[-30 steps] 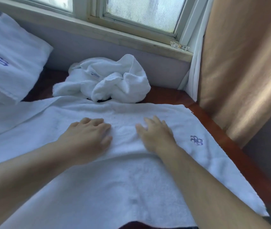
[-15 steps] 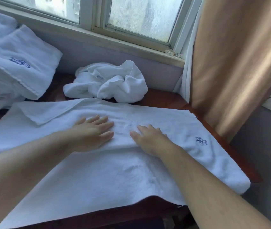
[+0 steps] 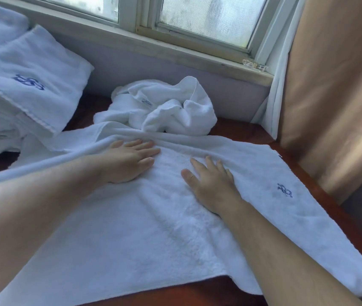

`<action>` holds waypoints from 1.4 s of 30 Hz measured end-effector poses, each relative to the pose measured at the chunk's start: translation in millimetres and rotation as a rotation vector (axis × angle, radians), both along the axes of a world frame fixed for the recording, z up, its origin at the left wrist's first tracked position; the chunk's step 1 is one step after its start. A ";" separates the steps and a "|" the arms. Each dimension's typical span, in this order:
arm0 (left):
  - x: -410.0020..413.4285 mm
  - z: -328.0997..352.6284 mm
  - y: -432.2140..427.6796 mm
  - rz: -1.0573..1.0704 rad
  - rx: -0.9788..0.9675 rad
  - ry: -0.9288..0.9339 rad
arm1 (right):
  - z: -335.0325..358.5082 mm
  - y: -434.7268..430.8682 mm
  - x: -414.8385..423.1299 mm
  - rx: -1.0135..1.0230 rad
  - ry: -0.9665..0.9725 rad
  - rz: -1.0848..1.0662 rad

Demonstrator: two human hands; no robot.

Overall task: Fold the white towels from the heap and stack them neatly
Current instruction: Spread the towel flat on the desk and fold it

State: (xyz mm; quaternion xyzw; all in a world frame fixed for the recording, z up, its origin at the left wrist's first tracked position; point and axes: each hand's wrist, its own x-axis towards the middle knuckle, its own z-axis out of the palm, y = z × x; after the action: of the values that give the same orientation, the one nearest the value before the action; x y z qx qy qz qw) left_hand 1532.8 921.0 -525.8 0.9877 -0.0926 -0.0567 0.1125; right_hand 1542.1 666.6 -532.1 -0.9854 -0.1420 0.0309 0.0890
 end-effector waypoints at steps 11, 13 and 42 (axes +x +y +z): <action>-60.1 -5.9 -6.0 0.027 -0.075 -0.247 | 15.6 -11.5 -35.8 -0.178 0.156 -0.027; -81.4 -3.5 1.4 0.113 -0.021 -0.318 | 23.9 7.0 -38.7 -0.195 0.074 -0.089; -70.1 22.1 59.3 0.532 0.139 -0.329 | 24.8 98.3 -24.7 0.518 -0.023 0.153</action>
State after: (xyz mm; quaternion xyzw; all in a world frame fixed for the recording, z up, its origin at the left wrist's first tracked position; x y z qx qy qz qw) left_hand 1462.7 980.3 -503.7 0.9785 0.1563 0.1292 0.0391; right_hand 1517.4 764.8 -507.3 -0.9165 -0.2204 -0.0108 0.3337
